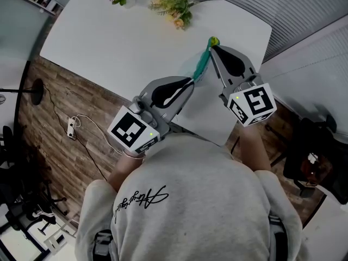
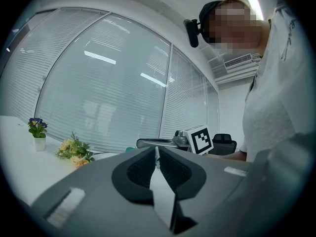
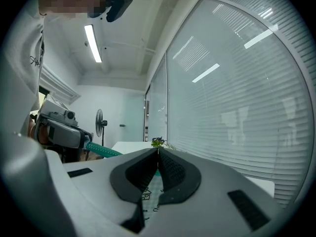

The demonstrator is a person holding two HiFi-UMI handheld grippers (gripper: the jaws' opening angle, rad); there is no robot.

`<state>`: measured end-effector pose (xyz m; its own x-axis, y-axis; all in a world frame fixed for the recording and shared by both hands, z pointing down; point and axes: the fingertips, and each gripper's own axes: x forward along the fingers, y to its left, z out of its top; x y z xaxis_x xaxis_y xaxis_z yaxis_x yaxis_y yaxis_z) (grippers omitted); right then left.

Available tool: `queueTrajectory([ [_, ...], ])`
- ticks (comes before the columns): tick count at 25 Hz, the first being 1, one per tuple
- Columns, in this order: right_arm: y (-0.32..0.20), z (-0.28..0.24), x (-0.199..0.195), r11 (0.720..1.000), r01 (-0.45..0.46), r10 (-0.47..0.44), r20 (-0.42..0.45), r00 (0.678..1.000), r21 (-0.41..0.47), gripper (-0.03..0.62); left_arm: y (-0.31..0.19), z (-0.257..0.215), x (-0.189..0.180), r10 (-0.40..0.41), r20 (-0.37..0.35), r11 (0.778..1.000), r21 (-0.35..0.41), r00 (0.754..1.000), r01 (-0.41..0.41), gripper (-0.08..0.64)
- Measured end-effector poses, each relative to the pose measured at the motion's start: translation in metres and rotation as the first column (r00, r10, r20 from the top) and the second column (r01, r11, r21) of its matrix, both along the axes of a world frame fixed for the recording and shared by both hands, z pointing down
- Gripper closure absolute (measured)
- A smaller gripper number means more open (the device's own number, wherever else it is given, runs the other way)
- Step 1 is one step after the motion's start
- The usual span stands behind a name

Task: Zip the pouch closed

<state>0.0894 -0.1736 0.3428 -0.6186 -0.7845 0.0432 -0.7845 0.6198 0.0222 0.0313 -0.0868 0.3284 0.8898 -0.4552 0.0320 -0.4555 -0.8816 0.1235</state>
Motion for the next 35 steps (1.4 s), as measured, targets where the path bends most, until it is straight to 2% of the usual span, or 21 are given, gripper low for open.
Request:
queueTrajectory([
  [25,-0.015,0.005,0.018,0.999,-0.037,0.037,0.018,0.999,-0.023,0.586,-0.002,-0.002,0.0,0.008,0.018,1.0,0.01,1.0,-0.008,0.537],
  [35,-0.022,0.008,0.005,0.999,-0.04,0.04,0.021,0.999,-0.032,0.586,-0.006,0.0,-0.012,0.009,0.01,1.0,-0.012,1.0,-0.009,0.537],
])
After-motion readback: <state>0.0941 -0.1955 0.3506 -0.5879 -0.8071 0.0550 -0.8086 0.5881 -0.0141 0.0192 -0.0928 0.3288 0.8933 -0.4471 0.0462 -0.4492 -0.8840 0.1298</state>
